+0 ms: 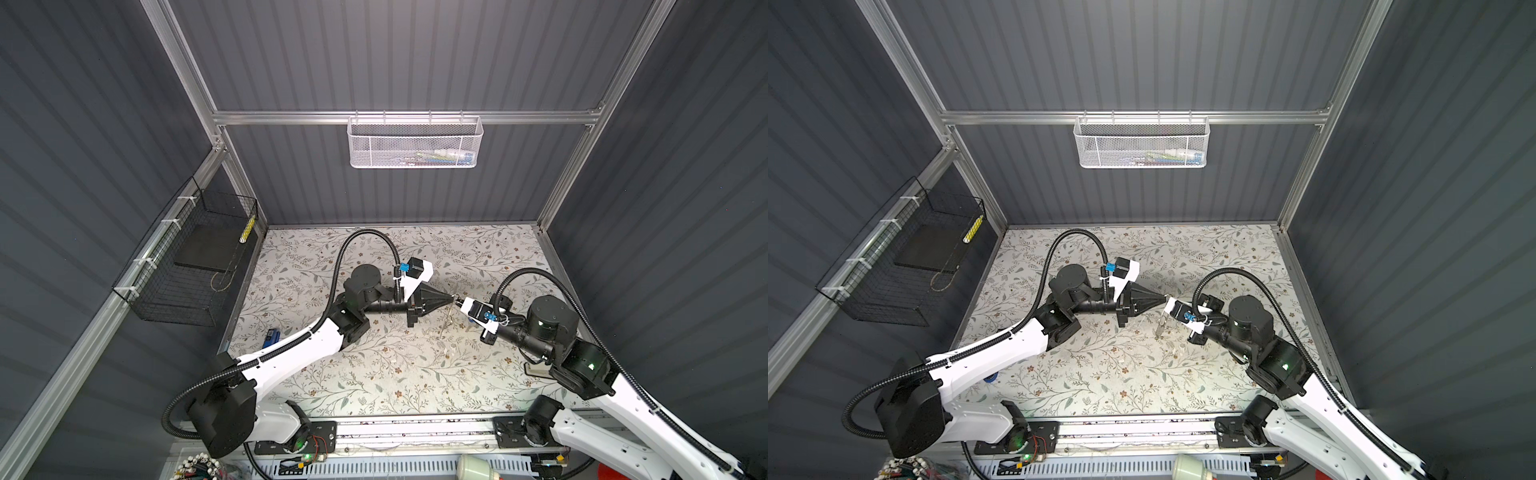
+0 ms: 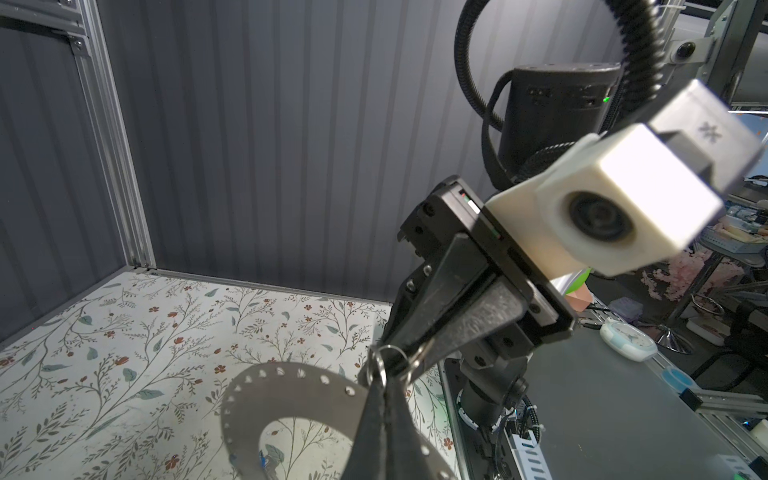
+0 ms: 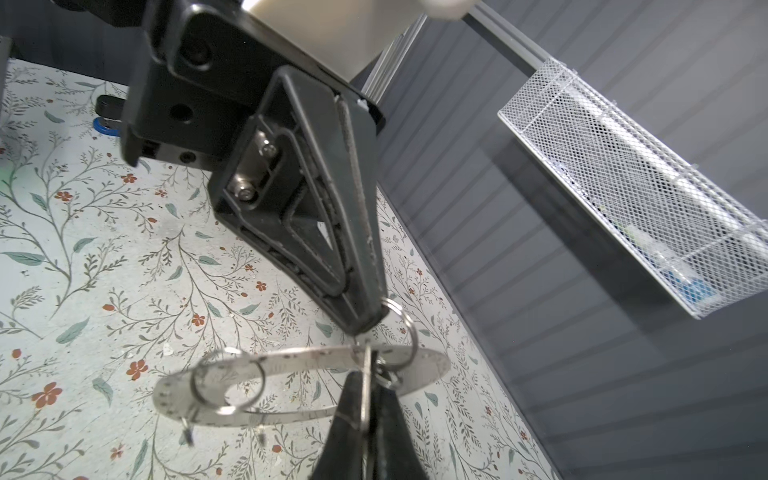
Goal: Put the keys on the keyring
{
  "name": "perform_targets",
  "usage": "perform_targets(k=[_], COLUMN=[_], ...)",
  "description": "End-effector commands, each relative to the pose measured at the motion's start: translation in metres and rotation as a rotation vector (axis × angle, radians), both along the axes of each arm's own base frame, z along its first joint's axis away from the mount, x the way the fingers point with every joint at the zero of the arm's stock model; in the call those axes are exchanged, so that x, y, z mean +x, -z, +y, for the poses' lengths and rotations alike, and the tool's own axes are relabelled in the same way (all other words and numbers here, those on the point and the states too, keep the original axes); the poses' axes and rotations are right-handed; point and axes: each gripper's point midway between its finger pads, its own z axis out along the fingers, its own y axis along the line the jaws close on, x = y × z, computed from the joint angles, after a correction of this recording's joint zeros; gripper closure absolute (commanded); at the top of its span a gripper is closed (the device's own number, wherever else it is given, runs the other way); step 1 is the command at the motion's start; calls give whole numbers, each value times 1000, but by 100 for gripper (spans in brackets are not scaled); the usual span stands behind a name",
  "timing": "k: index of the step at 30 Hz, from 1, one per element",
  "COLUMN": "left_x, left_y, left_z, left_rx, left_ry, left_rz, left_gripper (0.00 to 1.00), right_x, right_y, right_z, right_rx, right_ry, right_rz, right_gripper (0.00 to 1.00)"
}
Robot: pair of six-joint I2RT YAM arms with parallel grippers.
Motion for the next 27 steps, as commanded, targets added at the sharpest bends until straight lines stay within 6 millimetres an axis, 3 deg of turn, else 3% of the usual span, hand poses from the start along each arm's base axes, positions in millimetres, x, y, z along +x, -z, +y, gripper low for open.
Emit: perform_targets(k=[1,12,17,19,22,27], left_x=[-26,-26,-12,0,24,68], left_y=[17,23,32,35,36,55], left_z=[1,0,5,12,35,92], left_rx=[84,123,175,181,176,264], left_ry=[118,124,35,-31,-165,-550], left_rz=[12,1,-23,-24,-17,10], left_gripper=[100,100,100,89,63,34], right_x=[13,8,15,20,27,47], right_y=[-38,-32,-23,-13,8,49], right_z=[-13,-1,-2,-1,6,30], right_rx=[53,23,-29,-70,-124,-181], right_ry=[100,26,50,61,57,6], right_rz=[-135,-118,-82,-43,36,172], right_gripper=[100,100,100,100,98,98])
